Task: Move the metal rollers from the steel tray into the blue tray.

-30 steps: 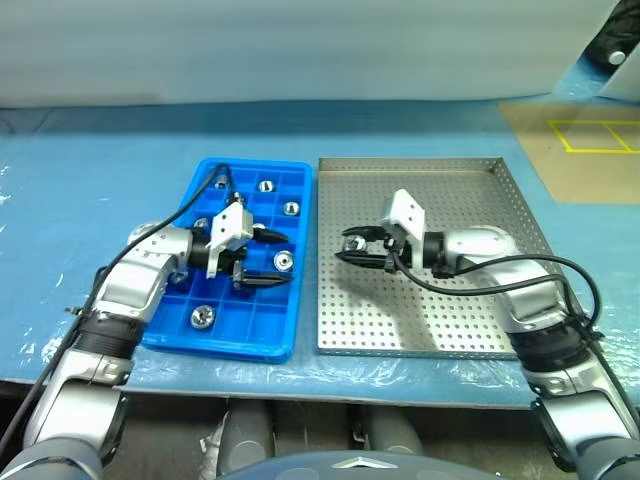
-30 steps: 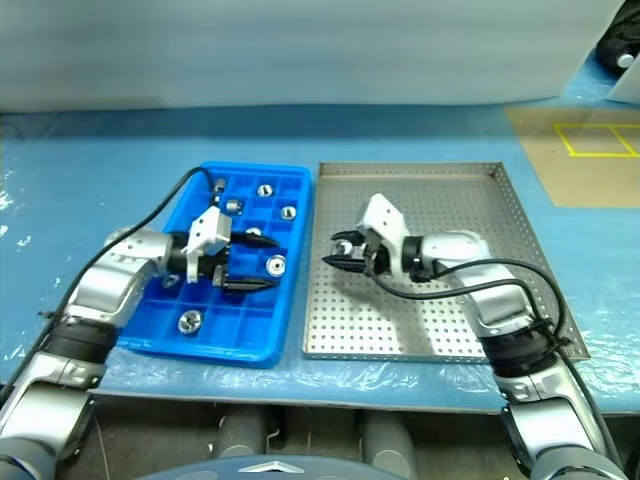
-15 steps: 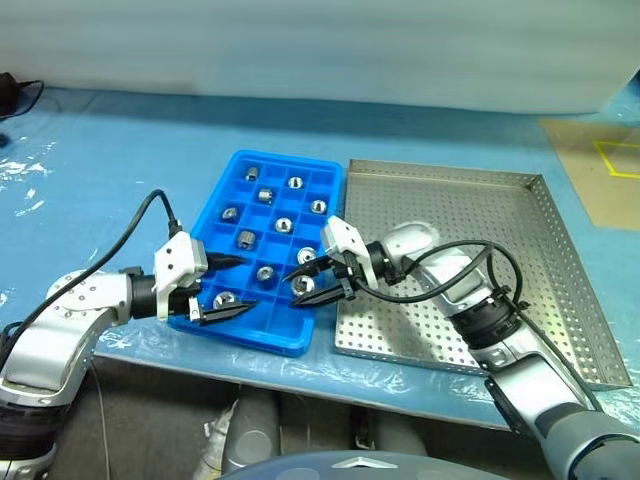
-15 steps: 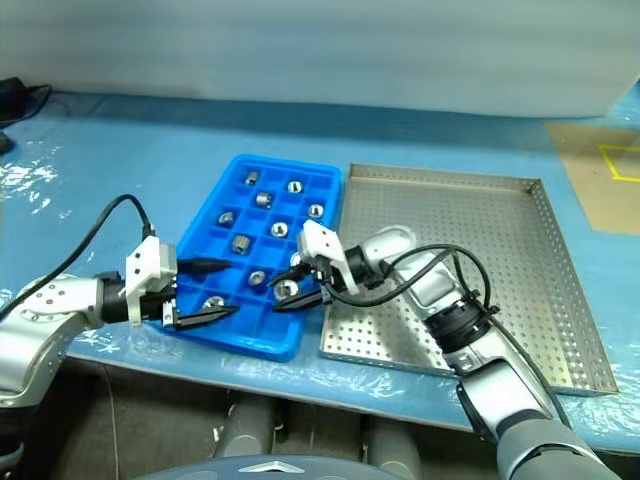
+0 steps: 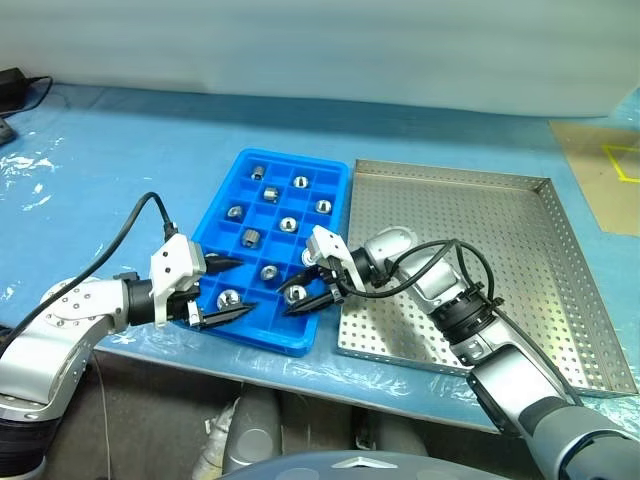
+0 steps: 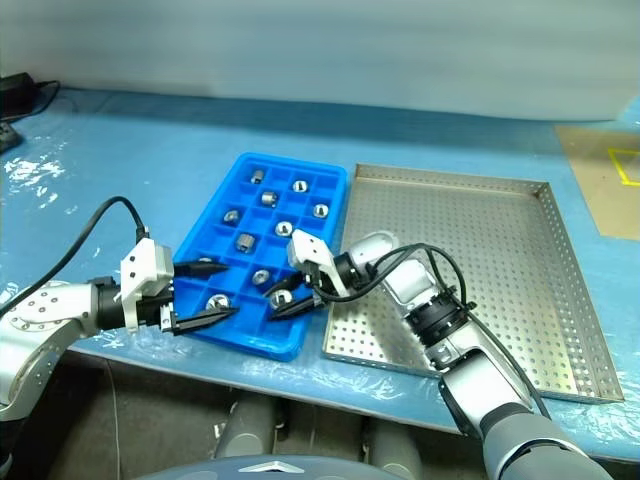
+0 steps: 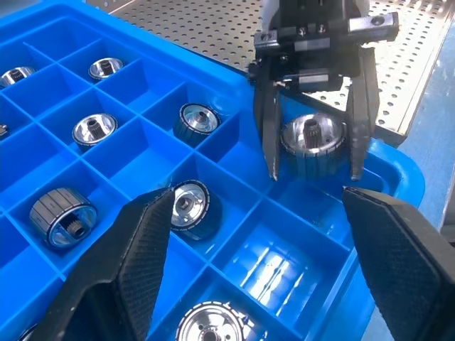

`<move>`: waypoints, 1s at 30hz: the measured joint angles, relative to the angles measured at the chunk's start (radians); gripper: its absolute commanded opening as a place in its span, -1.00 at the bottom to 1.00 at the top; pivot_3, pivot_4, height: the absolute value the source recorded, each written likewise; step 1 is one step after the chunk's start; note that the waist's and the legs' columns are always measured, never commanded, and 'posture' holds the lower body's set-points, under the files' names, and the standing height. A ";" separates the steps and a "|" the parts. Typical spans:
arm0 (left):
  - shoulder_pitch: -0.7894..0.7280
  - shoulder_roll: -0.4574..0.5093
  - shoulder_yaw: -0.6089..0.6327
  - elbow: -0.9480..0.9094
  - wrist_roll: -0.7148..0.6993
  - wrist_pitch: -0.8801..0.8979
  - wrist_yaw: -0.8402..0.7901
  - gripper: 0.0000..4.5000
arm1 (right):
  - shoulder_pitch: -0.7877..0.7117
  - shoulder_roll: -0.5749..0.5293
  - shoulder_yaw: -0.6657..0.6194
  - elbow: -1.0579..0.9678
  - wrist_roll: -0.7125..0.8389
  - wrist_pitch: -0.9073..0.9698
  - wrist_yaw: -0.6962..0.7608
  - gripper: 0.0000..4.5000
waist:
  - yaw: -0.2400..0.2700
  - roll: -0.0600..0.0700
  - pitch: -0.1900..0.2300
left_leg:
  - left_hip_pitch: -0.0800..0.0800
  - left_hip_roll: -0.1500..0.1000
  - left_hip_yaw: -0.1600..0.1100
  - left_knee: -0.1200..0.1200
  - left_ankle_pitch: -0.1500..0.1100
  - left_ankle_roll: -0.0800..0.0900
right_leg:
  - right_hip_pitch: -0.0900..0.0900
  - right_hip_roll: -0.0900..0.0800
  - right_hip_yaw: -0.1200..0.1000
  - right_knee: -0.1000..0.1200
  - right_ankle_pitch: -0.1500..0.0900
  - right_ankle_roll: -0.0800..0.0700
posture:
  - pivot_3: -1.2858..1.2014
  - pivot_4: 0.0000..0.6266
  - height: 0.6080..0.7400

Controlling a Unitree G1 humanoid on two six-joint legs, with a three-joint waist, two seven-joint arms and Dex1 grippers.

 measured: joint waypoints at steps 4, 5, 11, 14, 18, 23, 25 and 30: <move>-0.036 0.000 -0.011 0.012 0.000 -0.005 -0.005 0.76 | 0.004 -0.004 0.000 -0.013 0.002 0.028 0.020 0.95 | -0.001 0.000 0.000 | 0.000 0.000 0.000 0.000 0.000 0.000 | 0.000 0.000 0.000 0.000 0.000 0.000 | 0.27 -0.52 1.00; -0.041 0.000 -0.014 0.016 0.000 -0.007 -0.007 0.76 | 0.004 -0.004 0.000 -0.015 0.002 0.031 0.020 0.98 | -0.001 0.000 0.000 | 0.000 0.000 0.000 0.000 0.000 0.000 | 0.000 0.000 0.000 0.000 0.000 0.000 | 0.27 -0.52 1.00; -0.078 0.000 -0.046 0.055 0.003 -0.022 -0.018 0.76 | 0.003 -0.004 -0.009 -0.018 -0.009 0.024 -0.011 0.98 | -0.004 0.000 0.000 | 0.000 0.000 0.000 0.000 0.001 -0.001 | 0.000 0.000 0.000 0.001 0.000 0.000 | 0.23 -0.52 1.00; -0.120 -0.006 -0.071 0.085 0.005 -0.037 -0.027 0.76 | -0.009 -0.009 -0.063 -0.018 -0.006 0.024 -0.052 0.98 | -0.006 0.000 0.000 | 0.000 -0.001 0.000 0.000 0.001 -0.002 | 0.000 0.000 0.000 0.002 0.000 0.000 | 0.18 -0.52 1.00; -0.199 -0.041 -0.124 0.171 0.028 -0.079 -0.043 0.76 | -0.020 -0.073 -0.185 -0.052 0.017 0.040 -0.110 0.98 | -0.008 0.000 0.000 | 0.001 -0.002 0.001 0.001 0.002 -0.004 | 0.001 0.000 0.001 0.002 0.000 0.000 | 0.10 -0.52 1.00; -0.346 -0.124 -0.228 0.347 0.101 -0.169 -0.074 0.76 | 0.019 -0.150 -0.311 -0.113 0.030 0.070 -0.221 0.98 | -0.019 -0.001 -0.001 | 0.001 -0.003 0.003 0.002 0.004 -0.006 | 0.001 0.002 0.001 0.003 0.000 0.000 | -0.01 -0.52 1.00; -0.456 -0.206 -0.264 0.486 0.141 -0.234 -0.080 0.76 | 0.078 -0.185 -0.370 -0.149 0.030 0.089 -0.290 0.98 | -0.018 0.000 -0.001 | 0.001 -0.003 0.005 0.002 0.004 -0.006 | 0.002 0.002 0.001 0.003 0.000 0.000 | -0.05 -0.52 1.00; -0.646 -0.355 -0.298 0.832 0.235 -0.415 -0.063 0.76 | 0.223 -0.207 -0.498 -0.210 0.018 0.101 -0.487 0.98 | -0.069 -0.001 -0.001 | 0.001 -0.004 0.005 0.005 0.003 -0.004 | 0.002 0.001 0.003 0.002 0.001 0.002 | -0.13 -0.52 1.00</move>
